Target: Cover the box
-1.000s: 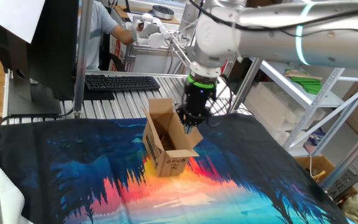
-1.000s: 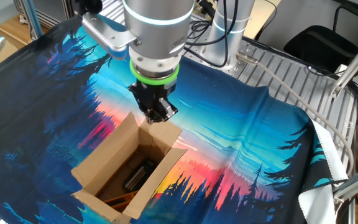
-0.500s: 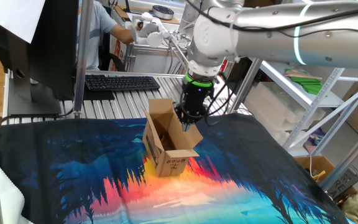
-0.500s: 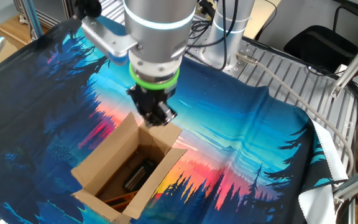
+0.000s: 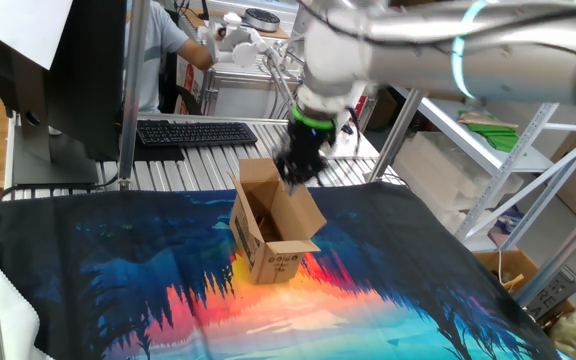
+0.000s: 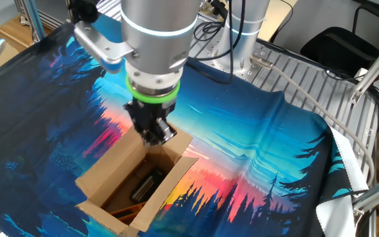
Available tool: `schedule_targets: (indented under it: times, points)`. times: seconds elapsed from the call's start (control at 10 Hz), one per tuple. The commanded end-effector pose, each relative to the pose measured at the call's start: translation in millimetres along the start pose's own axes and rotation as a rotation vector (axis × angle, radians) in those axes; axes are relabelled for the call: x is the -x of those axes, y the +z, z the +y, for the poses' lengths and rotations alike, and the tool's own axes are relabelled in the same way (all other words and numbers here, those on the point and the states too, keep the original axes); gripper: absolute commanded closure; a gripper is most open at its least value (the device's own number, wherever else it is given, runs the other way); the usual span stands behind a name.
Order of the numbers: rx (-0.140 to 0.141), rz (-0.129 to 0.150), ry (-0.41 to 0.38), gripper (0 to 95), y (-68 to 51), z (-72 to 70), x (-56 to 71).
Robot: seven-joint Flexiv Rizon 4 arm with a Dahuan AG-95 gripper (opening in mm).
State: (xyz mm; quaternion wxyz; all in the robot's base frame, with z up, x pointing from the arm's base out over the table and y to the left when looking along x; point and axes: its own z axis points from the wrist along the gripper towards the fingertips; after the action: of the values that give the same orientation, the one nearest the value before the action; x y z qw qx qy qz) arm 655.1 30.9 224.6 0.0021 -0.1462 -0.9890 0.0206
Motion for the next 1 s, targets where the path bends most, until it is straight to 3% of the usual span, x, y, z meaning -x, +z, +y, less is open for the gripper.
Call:
schedule_targets:
  times: [0.1, 1.0]
  points:
    - [-0.008, 0.017, 0.010, 95.0, -6.9, 6.9, 19.0]
    - [-0.012, 0.045, 0.014, 95.0, -5.4, 13.1, 56.8]
